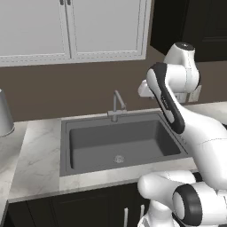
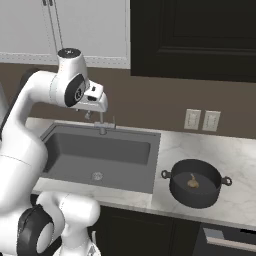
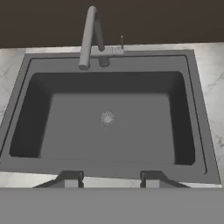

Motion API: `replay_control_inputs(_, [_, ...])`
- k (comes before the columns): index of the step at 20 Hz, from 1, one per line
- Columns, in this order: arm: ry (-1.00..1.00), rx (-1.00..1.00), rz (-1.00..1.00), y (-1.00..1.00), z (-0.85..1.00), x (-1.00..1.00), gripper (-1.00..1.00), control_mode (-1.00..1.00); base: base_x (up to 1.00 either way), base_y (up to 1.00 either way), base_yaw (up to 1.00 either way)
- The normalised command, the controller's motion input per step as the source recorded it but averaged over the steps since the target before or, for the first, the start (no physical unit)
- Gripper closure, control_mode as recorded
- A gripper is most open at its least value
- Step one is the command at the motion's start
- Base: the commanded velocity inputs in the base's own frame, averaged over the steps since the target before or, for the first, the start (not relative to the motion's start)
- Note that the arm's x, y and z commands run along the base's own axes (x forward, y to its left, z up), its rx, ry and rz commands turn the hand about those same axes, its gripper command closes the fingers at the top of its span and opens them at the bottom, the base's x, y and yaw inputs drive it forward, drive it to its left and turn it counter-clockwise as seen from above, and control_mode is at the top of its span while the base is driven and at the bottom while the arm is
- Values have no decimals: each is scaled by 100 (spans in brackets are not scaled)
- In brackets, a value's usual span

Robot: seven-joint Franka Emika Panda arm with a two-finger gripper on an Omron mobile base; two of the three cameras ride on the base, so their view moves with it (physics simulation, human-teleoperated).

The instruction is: Dump the garlic from the pot into the sink. Then turn on the water and wash the garlic. Then turn off the water and put the garlic back in the pot.

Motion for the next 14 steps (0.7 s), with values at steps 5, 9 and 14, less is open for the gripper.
replay_control_inputs(5, [-2, 0, 0, -6, 0, -6, -100, -100, 0, 0, 0])
replay_control_inputs(9, [-13, 0, -2, -44, 0, -38, -100, -100, 0, 0, 0])
replay_control_inputs(14, [-9, 0, -3, -59, 0, -39, -100, -100, 0, 0, 0])
